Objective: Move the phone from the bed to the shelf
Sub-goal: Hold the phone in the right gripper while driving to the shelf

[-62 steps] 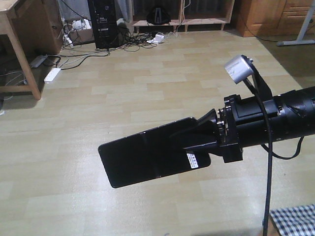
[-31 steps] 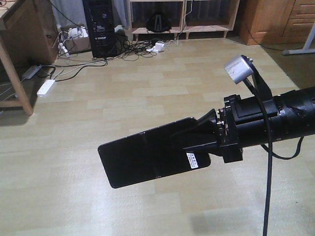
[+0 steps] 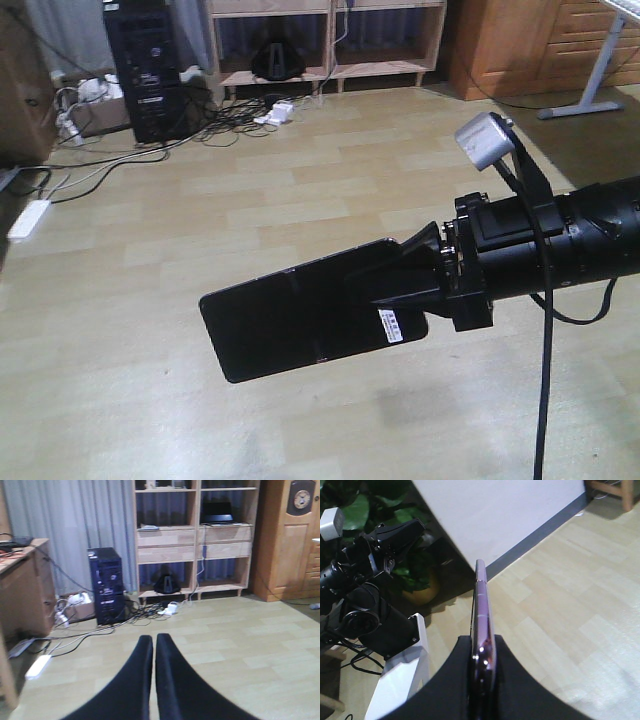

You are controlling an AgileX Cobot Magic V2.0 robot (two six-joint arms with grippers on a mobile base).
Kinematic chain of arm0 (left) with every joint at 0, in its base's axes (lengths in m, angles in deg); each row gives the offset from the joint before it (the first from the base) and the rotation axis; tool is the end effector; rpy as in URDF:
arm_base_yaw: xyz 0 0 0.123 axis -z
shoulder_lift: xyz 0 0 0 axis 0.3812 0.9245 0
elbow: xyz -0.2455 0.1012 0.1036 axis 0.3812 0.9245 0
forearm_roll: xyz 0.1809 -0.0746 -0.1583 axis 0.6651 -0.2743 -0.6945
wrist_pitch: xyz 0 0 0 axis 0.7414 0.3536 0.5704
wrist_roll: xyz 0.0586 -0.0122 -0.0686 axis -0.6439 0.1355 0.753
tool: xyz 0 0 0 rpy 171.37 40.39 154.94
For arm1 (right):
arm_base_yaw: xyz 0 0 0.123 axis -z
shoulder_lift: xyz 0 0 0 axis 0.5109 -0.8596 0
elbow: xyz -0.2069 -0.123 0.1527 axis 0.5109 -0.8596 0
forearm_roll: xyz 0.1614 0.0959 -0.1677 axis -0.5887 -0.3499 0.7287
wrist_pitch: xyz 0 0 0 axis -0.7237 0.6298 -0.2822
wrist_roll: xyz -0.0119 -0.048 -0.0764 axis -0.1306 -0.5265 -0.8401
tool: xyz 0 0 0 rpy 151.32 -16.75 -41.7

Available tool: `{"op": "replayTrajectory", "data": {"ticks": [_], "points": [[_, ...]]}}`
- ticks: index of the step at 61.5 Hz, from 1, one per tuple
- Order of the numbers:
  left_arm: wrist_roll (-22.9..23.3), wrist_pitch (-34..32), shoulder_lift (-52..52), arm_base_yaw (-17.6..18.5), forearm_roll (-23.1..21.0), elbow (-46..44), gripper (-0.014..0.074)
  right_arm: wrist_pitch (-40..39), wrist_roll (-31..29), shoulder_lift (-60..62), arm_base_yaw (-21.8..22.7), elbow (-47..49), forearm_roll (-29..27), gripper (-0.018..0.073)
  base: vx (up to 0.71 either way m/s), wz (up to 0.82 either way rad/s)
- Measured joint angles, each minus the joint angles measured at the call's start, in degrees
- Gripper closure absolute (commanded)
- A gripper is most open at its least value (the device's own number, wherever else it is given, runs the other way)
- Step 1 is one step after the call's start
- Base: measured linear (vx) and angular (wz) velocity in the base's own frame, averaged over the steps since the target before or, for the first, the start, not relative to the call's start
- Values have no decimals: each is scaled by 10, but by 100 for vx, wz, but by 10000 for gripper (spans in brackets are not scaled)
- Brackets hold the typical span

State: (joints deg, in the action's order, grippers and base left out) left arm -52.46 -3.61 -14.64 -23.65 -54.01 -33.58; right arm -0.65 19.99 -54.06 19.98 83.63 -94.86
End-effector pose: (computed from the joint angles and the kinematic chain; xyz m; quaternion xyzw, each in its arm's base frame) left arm 0.0563 0.0010 0.1950 -0.0018 0.7125 0.0117 0.7015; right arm 0.2321 0.1254 0.3175 -0.3792 0.7471 0.4616 0.2913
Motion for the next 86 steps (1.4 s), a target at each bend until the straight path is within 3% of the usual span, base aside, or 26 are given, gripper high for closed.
{"op": "replayTrajectory", "data": {"ticks": [86], "points": [[0, 0, 0, 0, 0, 0, 595, 0, 0, 0, 0, 0, 0, 561, 41, -20]]}}
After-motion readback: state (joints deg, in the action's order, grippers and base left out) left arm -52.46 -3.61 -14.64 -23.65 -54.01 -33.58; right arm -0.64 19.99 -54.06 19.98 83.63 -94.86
